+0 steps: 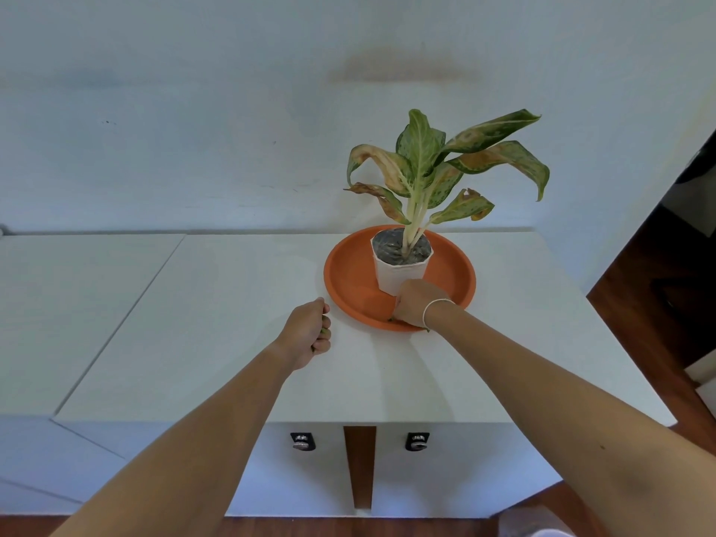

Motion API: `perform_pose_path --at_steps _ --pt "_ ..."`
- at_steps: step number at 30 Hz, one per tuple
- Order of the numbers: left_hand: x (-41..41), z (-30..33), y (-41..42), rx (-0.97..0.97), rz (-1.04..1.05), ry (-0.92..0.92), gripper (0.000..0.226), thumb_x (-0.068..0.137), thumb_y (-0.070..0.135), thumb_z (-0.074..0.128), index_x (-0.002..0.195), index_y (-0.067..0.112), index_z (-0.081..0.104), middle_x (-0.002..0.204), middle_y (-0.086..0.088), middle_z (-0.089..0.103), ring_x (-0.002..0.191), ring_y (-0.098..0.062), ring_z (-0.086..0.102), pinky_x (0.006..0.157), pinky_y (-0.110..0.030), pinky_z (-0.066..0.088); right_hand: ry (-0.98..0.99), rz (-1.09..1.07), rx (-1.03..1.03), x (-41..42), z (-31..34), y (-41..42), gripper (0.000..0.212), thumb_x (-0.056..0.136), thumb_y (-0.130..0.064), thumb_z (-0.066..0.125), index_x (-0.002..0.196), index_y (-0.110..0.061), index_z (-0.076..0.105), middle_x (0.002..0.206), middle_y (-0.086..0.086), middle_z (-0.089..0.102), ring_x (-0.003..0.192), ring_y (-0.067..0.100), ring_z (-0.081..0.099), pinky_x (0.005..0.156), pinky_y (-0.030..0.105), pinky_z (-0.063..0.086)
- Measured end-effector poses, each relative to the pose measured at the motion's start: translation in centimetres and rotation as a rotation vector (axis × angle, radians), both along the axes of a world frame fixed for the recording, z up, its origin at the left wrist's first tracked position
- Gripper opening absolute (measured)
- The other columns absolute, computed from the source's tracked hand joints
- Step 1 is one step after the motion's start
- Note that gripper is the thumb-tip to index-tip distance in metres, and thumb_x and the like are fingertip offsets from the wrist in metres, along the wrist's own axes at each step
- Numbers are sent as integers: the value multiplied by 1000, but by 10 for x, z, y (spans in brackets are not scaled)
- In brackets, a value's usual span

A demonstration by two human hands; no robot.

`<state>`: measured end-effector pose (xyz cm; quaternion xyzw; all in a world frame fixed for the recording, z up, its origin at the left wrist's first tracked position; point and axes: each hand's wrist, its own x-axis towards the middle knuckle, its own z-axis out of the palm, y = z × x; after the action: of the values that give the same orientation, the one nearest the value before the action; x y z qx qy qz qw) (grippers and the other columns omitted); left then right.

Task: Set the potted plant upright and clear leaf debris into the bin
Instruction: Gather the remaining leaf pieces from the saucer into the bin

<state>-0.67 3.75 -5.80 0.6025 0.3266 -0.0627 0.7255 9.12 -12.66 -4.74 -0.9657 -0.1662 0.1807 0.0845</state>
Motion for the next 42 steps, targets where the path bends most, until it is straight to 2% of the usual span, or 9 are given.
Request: perform_pose_path --at_steps 3,7,11,18,23,31,35,38,42 --pt "1 -1 -2 -3 2 3 27 100 26 33 75 16 39 57 3 25 42 -10 17 35 -18 17 -29 5 -13 -3 -1 1 19 89 -30 55 82 -13 59 70 2 55 74 22 57 54 24 41" --pt "2 0 -3 -4 -6 -5 28 100 26 32 74 16 39 56 3 24 41 -9 16 35 -19 17 -112 25 -26 -8 -5 3 24 92 -25 54 104 -7 66 98 9 68 84 25 61 67 29 46" --pt "3 0 -4 -4 -9 -2 28 100 26 33 74 16 39 56 4 24 42 -10 16 36 -19 16 -148 38 -14 -11 -9 7 23 94 -14 48 107 -5 65 104 12 68 92 29 64 68 30 45" --pt "-1 -4 -1 4 -14 7 27 100 25 32 75 16 39 57 3 24 45 -11 15 37 -20 16 -112 14 25 -11 -9 6 24 93 -15 45 99 -6 66 80 6 56 75 25 53 65 30 42" --pt "-3 0 1 15 -16 8 27 99 25 32 75 16 39 56 3 25 45 -11 16 36 -19 17 -52 -8 35 -10 -6 5 20 91 -16 47 73 -13 52 64 1 47 74 24 54 53 25 38" --pt "0 5 -4 3 -65 -34 26 97 18 31 71 17 36 49 6 26 38 -8 17 35 -19 16 28 -290 489 -6 4 -19 25 86 -18 59 96 2 71 96 17 68 81 20 54 78 36 50" --pt "7 8 -26 -3 -157 -69 31 97 20 30 67 18 34 53 4 25 37 -7 17 35 -19 15 105 -452 703 -17 14 -44 24 86 -17 63 93 5 69 75 9 54 75 20 49 58 22 41" --pt "14 11 -47 15 -211 -92 29 93 16 31 64 18 30 53 4 23 42 -9 15 35 -19 14 168 -556 805 -31 22 -65 12 87 -20 63 86 -9 66 68 1 49 58 15 46 45 19 40" --pt "20 12 -92 -2 -336 -120 30 93 18 31 63 19 28 57 3 21 41 -8 15 36 -20 12 211 -734 960 -50 18 -115 15 85 -21 66 75 -11 62 66 2 46 53 15 40 47 22 38"
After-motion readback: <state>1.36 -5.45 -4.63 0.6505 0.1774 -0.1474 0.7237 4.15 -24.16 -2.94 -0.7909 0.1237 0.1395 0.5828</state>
